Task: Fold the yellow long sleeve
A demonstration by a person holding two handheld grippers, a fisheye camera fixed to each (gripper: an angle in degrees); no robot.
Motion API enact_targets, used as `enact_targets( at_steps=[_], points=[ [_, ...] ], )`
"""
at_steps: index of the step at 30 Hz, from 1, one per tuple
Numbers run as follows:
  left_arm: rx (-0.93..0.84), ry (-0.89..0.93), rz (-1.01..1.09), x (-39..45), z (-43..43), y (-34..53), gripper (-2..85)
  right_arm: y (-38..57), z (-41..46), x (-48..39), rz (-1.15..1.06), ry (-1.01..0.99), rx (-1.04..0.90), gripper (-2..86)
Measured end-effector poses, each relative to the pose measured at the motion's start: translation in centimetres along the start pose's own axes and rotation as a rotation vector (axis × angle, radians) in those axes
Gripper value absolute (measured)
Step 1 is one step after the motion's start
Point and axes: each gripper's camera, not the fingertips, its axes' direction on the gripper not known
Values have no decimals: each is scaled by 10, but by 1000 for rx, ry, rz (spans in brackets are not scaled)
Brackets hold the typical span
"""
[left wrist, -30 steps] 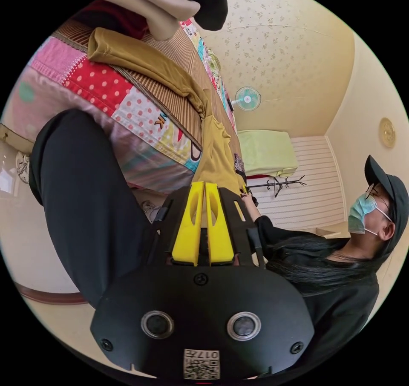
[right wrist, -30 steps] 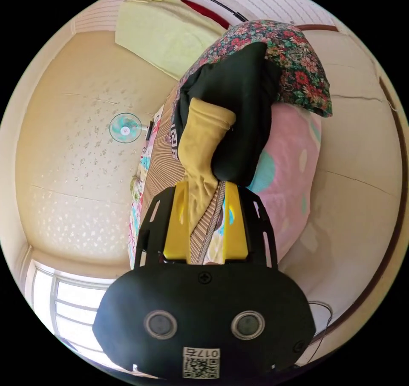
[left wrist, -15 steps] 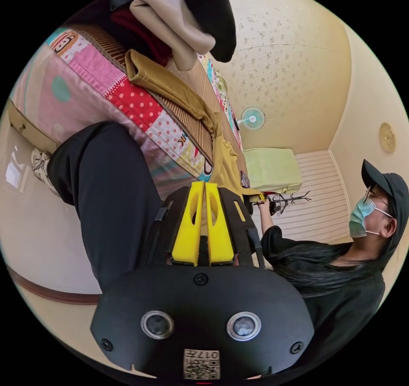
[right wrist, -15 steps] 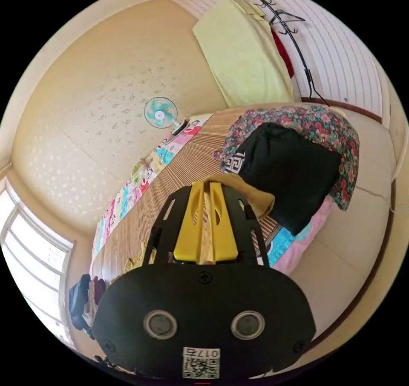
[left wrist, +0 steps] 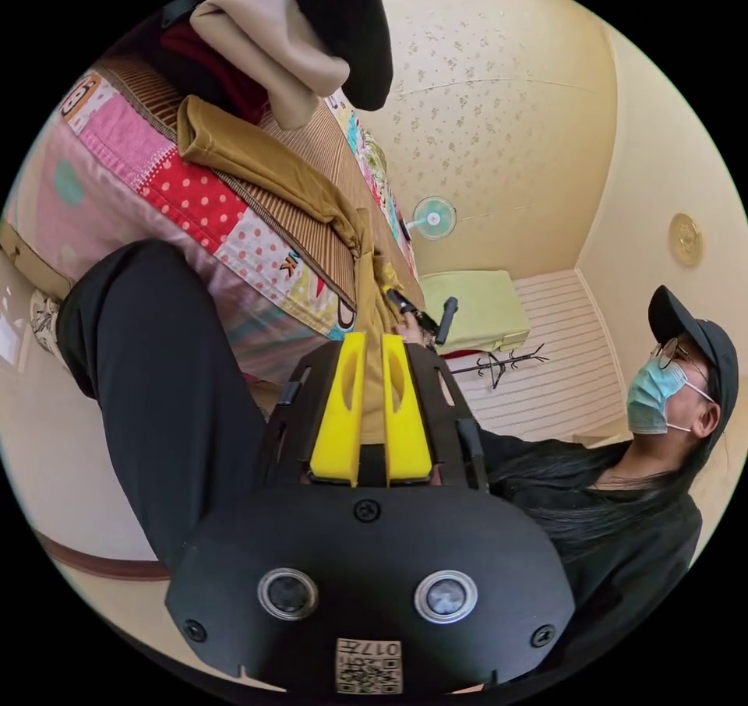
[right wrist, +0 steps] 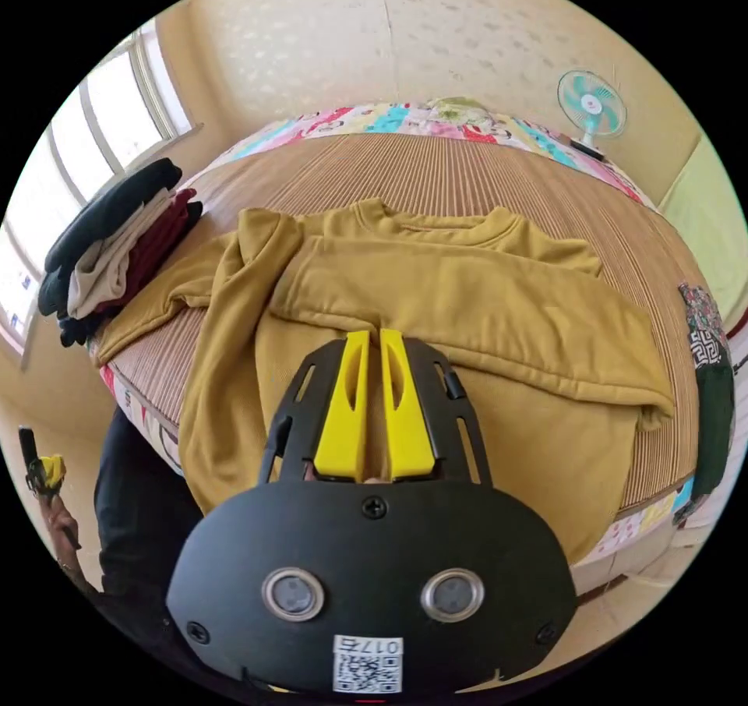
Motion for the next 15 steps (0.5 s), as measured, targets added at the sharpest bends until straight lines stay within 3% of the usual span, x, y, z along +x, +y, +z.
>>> enact_targets(
  at_steps=[4, 8, 13, 15],
  points=[
    [67, -61, 15, 3, -1, -21, 103, 10, -10, 3, -52, 0, 41, 30],
    [98, -33, -11, -12, 24, -64, 151, 28, -6, 54, 88, -209, 34, 29],
    [428, -270, -276, -72, 15, -99, 163, 42, 6, 129, 300, -535, 40, 25],
    [546, -257, -352, -89, 4, -90, 162, 53, 9, 159, 388, -668, 68, 24]
  ],
)
